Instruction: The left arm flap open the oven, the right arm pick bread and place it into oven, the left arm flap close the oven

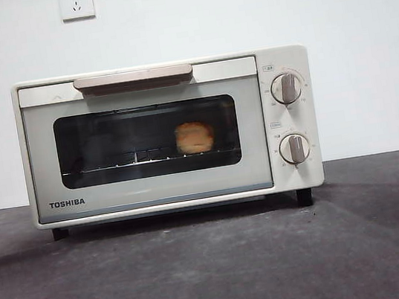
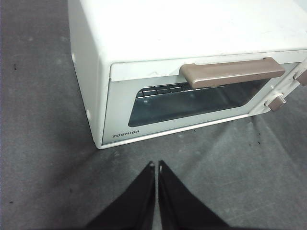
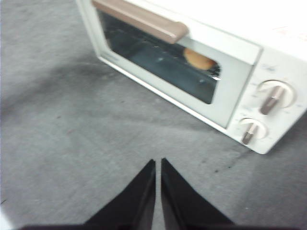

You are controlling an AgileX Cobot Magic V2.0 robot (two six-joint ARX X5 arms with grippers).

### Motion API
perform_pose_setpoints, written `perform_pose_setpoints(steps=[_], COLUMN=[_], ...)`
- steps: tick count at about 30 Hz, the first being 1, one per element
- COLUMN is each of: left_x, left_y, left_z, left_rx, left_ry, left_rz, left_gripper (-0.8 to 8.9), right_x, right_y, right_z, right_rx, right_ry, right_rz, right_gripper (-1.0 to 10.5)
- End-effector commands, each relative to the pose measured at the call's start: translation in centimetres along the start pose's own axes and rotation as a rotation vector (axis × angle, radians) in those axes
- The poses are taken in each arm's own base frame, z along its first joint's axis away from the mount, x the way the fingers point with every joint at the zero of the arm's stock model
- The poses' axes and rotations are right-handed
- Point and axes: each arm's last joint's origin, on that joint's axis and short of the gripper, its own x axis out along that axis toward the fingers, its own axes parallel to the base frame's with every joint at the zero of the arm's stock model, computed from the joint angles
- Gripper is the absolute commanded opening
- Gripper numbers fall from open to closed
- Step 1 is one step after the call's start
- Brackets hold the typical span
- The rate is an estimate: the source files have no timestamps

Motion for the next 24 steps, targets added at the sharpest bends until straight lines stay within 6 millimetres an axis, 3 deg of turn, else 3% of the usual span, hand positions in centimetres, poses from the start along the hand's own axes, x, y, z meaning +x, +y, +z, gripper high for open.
perform_pose_setpoints(steps=[1, 24], left_x=[-0.17, -0.39], left_y=[-0.14, -0.16], left_z=[0.54, 0.56], left_rx=[0.019, 0.051], left_ry=[-0.022, -0.035], left_rz=[0.000, 0.007], left_gripper=[0.19, 0.20], right_x=[0.09, 0.08], right_y=[0.17, 0.17], right_z=[0.27, 0.27], right_rx=[0.004, 0.003], right_ry=[-0.010, -0.010], right_rz=[0.004, 0.004], right_gripper=[0.1, 0.1])
